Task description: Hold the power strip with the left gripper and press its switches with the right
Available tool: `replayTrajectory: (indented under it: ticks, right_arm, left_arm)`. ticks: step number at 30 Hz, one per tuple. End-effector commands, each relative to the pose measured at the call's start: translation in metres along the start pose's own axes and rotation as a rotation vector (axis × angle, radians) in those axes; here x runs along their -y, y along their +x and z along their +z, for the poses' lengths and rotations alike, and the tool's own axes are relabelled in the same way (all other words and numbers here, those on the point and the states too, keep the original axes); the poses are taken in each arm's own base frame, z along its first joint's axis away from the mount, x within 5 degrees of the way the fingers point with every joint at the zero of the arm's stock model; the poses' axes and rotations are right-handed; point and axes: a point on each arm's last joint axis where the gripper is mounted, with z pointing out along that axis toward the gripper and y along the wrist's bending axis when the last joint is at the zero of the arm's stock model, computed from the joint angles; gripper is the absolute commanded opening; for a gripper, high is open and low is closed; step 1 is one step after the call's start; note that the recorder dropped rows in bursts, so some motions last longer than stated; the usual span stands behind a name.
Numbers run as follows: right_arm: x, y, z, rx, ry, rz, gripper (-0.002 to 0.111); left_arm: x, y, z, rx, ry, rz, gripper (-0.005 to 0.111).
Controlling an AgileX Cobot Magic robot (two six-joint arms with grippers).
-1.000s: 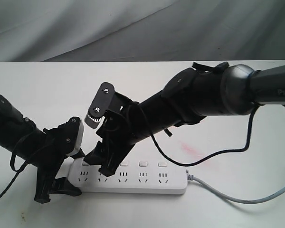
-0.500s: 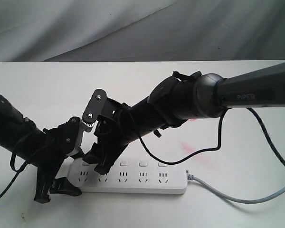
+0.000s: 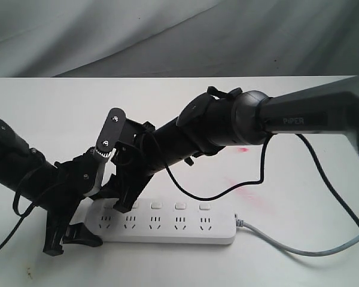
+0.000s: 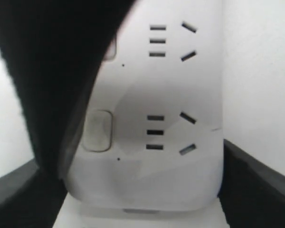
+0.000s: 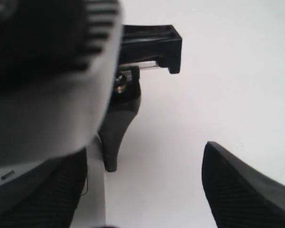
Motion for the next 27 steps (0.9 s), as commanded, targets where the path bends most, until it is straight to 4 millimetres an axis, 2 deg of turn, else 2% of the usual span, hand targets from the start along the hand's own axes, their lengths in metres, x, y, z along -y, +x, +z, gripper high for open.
replayTrajectory:
  ticks: [1,27]
  right_arm:
    - [-0.001,0.002,0.004,-0.006,-0.012,0.000,0.064]
    - [-0.008,0.014,0.019,-0.050,-0.046,-0.019,0.064]
  left_arm:
    - [-0.003,0.003,0.003,-0.030,-0.030,0.003,0.064]
    - [-0.003,0.003,0.003,-0.030,-0.030,0.003,0.064]
